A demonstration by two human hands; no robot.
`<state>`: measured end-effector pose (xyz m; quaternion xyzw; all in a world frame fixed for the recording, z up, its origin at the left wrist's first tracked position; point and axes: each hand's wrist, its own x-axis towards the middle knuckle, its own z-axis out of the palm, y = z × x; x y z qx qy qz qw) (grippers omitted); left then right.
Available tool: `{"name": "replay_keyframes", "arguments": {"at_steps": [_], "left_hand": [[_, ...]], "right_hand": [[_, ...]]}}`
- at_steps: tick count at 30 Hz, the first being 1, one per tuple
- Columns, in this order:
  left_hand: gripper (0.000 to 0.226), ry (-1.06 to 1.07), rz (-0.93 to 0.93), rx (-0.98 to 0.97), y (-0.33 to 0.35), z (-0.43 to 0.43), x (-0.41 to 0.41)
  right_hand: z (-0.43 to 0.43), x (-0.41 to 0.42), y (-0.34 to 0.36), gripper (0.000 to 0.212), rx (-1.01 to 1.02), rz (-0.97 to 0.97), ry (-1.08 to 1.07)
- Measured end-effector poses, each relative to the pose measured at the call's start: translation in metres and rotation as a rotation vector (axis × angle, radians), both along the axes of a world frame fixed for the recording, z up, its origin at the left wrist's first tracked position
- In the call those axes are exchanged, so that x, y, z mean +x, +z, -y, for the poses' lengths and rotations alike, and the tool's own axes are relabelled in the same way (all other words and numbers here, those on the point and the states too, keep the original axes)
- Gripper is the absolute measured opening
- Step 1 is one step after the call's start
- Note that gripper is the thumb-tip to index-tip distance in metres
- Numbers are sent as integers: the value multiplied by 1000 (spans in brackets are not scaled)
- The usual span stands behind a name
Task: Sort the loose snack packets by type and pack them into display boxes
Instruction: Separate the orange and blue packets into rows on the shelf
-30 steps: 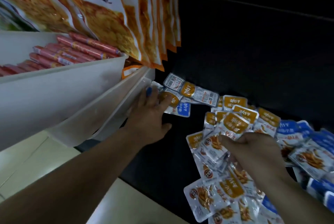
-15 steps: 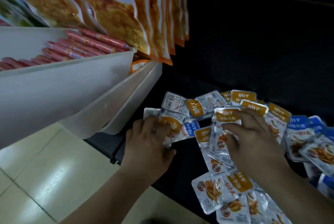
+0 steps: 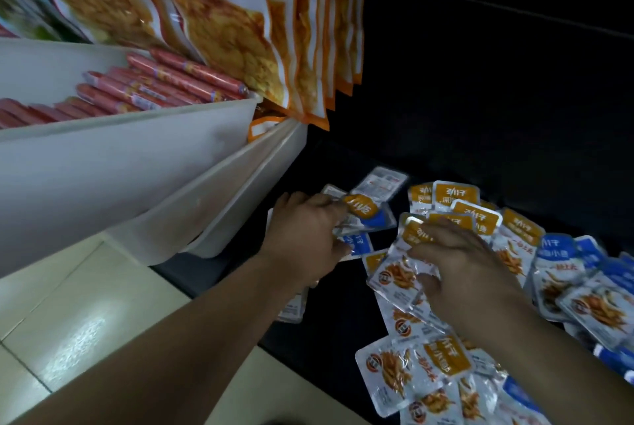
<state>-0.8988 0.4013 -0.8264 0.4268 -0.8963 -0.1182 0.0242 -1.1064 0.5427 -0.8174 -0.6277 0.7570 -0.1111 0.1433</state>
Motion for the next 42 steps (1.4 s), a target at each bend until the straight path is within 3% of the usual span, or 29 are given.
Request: {"name": "replay_keyframes", "arguments": {"at_steps": [2, 6, 10, 13, 15, 17, 18, 21, 24, 27, 35, 40, 42], "left_hand": [[47, 23, 29, -128, 2, -8, 1], [28, 25, -90, -104, 11, -12, 4], [31, 39, 54, -218, 28, -8, 6], [33, 29, -131, -298, 46, -14, 13], [20, 18, -275, -310, 61, -30, 19], [20, 21, -367, -206, 74, -48, 22], [20, 58, -444, -45, 81, -57, 22], [18, 239, -850, 664, 89, -82, 10], [19, 350, -991, 958, 90, -103, -5], [18, 397, -1006, 1033, 85, -115, -14], [13, 562, -963, 1115, 69, -131, -29], [12, 620, -895, 921, 56, -135, -33], [13, 649, -908, 927, 56, -136, -38]], "right_hand": [[-2, -2, -6, 54, -40, -8, 32], [-3, 3, -8, 59, -63, 28, 38], [-12, 6, -2, 46, -121, 119, 4], [-19, 8, 21, 48, -199, 282, -71], [-20, 13, 46, 54, -202, 414, -142], [-21, 19, 70, 65, -171, 531, -200], [-21, 22, 79, 71, -156, 594, -237], [-23, 28, 96, 81, -108, 897, -414], [-30, 29, 102, 54, -34, 1177, -524], [-42, 26, 102, 24, 10, 1236, -585], [-74, 0, 88, 22, 76, 1144, -708], [-90, -23, 84, 18, -189, 1211, -978], [-88, -24, 77, 36, -327, 1221, -1075]]}}
